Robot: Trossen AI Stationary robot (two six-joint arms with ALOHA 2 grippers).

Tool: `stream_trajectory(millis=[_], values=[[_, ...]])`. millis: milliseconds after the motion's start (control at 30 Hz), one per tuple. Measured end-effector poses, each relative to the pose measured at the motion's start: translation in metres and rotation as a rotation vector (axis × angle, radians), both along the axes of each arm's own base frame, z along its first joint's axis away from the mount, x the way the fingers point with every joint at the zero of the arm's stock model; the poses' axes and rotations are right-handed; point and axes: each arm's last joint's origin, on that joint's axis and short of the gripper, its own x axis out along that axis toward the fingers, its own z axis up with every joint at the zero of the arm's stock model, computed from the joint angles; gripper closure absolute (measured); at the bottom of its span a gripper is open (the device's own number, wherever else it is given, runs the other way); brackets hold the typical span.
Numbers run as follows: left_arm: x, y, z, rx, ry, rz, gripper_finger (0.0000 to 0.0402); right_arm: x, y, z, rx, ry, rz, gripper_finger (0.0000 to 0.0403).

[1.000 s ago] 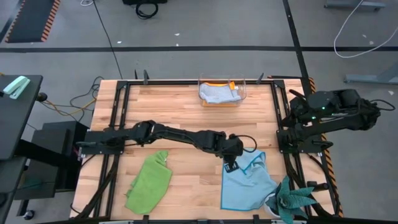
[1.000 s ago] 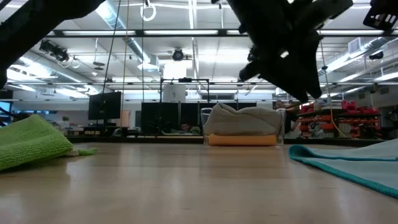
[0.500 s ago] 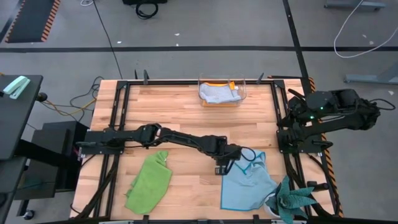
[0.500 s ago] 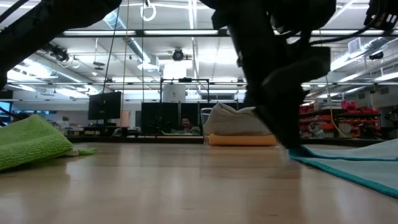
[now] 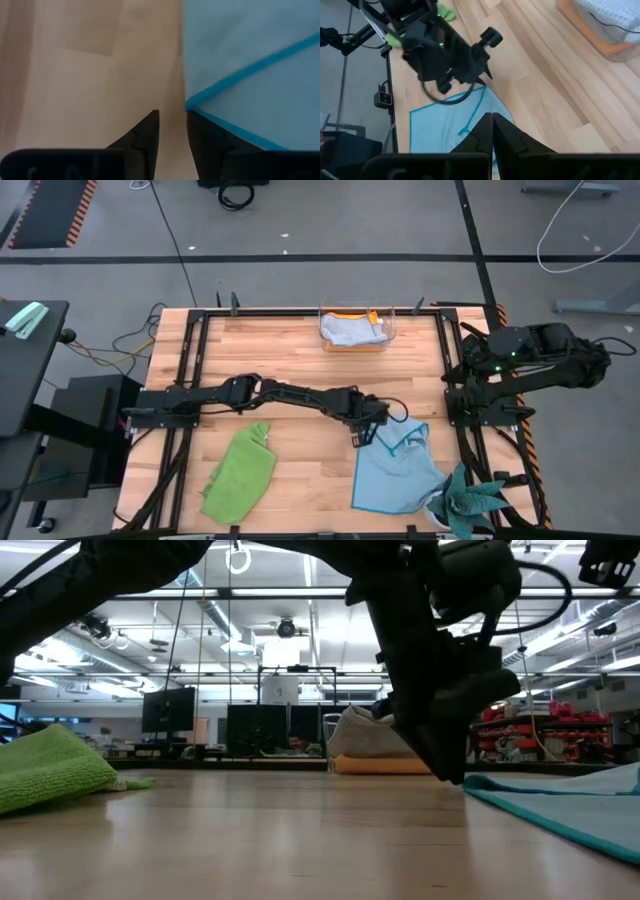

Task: Fold microfiber towels
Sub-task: Fold the blue microfiber cloth

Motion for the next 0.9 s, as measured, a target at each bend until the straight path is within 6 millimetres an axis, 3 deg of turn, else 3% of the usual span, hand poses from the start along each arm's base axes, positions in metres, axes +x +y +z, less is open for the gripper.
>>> stream_trajectory(millis=[333, 467, 700, 900], values=[[-0.003, 0.022, -0.002, -0.059, 0.038, 0.137, 0.0294, 0.001, 0.000, 0.000, 0.001, 0.004, -0.002, 0.0391], [-0.008, 0.021, 0.004, -0.198, 0.085, 0.149, 0.0302, 0.001, 0.000, 0.000, 0.001, 0.004, -0.001, 0.0390], [-0.011, -0.015, 0.036, -0.337, 0.005, 0.077, 0.0327, 0.001, 0.000, 0.000, -0.014, 0.004, 0.013, 0.0391], [-0.006, -0.050, 0.046, -0.492, -0.083, -0.031, 0.0347, 0.001, 0.000, 0.000, -0.043, 0.002, 0.028, 0.0391]])
